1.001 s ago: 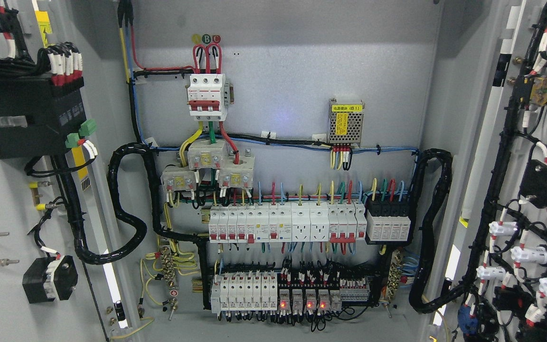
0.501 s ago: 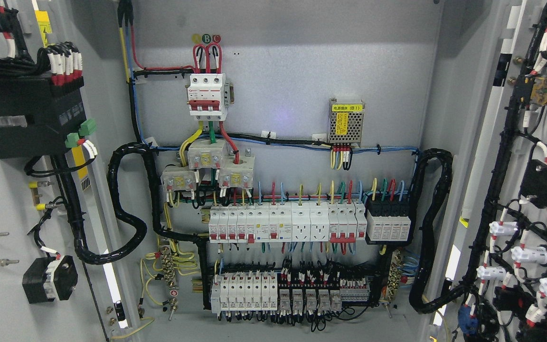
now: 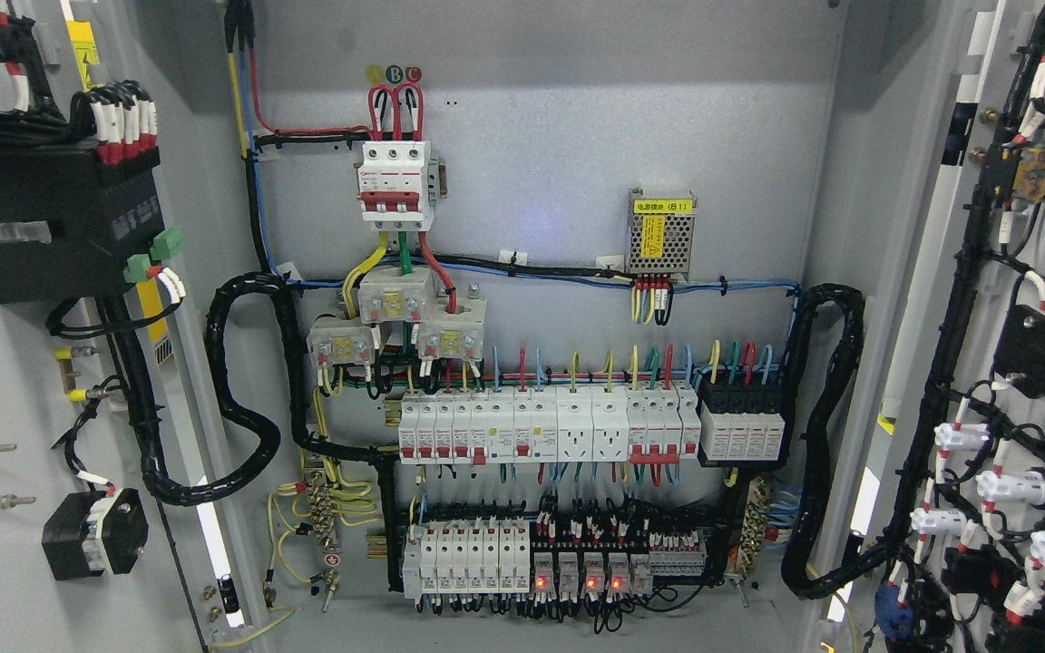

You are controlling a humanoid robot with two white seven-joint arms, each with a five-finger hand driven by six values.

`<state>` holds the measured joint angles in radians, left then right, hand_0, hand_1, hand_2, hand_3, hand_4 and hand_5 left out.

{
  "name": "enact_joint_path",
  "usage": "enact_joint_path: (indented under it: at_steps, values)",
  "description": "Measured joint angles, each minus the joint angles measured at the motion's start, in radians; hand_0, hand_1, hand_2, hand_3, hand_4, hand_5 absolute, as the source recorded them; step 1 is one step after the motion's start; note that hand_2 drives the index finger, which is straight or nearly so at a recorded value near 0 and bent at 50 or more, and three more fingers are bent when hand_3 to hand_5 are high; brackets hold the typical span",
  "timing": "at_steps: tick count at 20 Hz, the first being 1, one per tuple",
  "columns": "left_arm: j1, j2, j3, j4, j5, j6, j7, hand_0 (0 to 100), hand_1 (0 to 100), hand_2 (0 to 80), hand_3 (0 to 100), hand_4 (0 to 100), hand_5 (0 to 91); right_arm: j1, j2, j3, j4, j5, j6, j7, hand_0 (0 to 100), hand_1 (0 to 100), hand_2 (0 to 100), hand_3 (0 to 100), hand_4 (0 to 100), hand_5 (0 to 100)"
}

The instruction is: Open door with both hands

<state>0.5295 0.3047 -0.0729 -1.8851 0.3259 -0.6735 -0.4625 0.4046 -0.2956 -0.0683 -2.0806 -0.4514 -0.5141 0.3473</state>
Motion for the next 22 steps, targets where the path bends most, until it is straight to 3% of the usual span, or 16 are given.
enact_joint_path:
  at_steps: [8,12,22]
  values:
    - [0.000,0.000,0.066,-0.092,0.003,0.046,0.003,12,56,0.0,0,0,0.0,-0.031,-0.020,-0.012,-0.005,-0.006,0.020,-0.002,0,50,4,0,0,0]
    - [0.000,-0.002,0.107,-0.124,0.015,0.071,0.003,12,56,0.0,0,0,0.0,-0.034,-0.018,-0.019,-0.007,-0.008,0.020,-0.029,0,50,4,0,0,0]
    - [-0.005,-0.016,0.214,-0.166,0.123,0.088,0.005,12,56,0.0,0,0,0.0,-0.026,0.007,-0.032,-0.009,-0.014,-0.035,-0.057,0,50,4,0,0,0]
